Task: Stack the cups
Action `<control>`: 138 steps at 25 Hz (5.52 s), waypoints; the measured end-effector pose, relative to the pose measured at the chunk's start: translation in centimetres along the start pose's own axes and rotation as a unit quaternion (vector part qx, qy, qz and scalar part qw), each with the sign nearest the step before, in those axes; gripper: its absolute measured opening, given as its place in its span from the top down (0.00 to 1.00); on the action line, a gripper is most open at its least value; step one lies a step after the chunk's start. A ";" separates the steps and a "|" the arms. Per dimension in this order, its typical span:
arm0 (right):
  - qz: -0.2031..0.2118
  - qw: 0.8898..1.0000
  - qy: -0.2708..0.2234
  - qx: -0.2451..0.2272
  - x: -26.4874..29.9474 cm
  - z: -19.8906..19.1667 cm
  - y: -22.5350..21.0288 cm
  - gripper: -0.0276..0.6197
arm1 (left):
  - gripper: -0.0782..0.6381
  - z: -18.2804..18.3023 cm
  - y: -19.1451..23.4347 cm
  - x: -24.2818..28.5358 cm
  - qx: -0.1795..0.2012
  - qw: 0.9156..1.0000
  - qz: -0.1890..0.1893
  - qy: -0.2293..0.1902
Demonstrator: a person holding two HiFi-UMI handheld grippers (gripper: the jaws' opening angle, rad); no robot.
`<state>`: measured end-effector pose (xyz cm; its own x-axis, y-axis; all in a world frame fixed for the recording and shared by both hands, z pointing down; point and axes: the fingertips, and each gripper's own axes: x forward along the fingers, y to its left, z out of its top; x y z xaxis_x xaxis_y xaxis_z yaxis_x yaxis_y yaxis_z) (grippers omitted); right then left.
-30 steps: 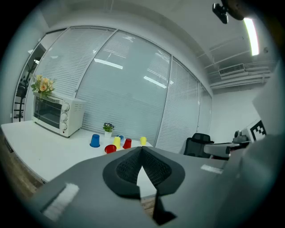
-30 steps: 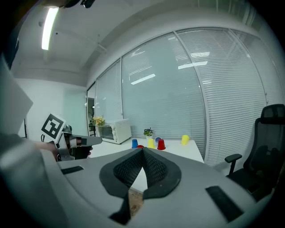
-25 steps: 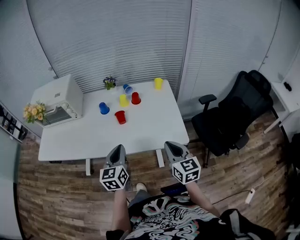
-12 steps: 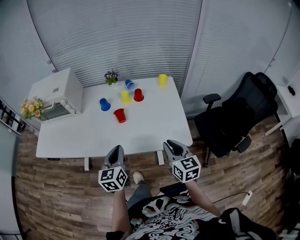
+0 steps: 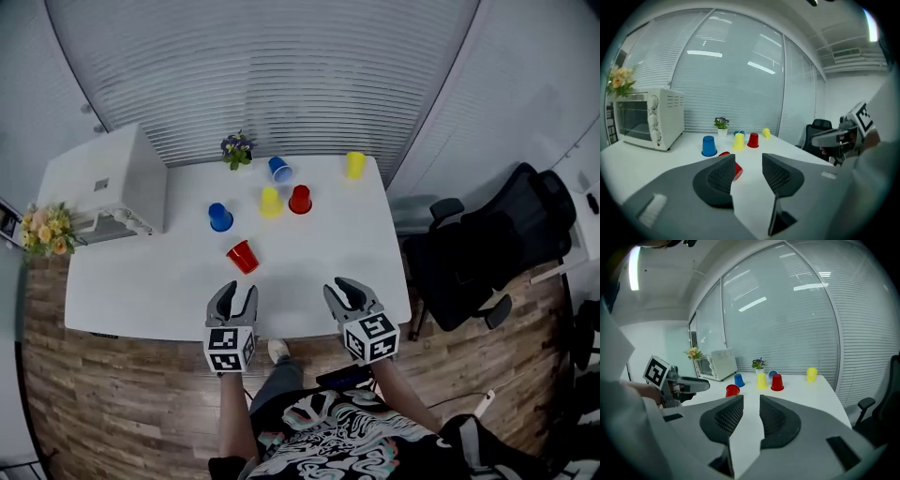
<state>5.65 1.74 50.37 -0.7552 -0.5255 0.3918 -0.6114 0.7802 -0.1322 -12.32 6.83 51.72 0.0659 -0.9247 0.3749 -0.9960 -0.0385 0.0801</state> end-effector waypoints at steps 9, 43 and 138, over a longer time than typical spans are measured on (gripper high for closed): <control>-0.021 0.999 0.033 0.009 8.0 0.9 -1.7 0.81 | 0.44 -2.2 5.1 7.0 0.148 0.981 -0.064 0.103; 0.032 0.999 0.024 -0.010 13.0 2.1 -2.4 0.78 | 0.36 1.0 5.7 12.0 -0.075 0.984 -0.156 0.049; -0.004 0.989 0.117 -0.088 12.7 -1.8 -5.7 0.63 | 0.59 4.0 3.6 23.3 0.106 0.989 -0.095 0.050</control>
<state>0.00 -8.77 57.71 -0.6632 -0.4541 0.5950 -0.5504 0.8346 0.0235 -14.63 -16.35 57.06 0.2481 -0.8511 0.4627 -0.9545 -0.2965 -0.0335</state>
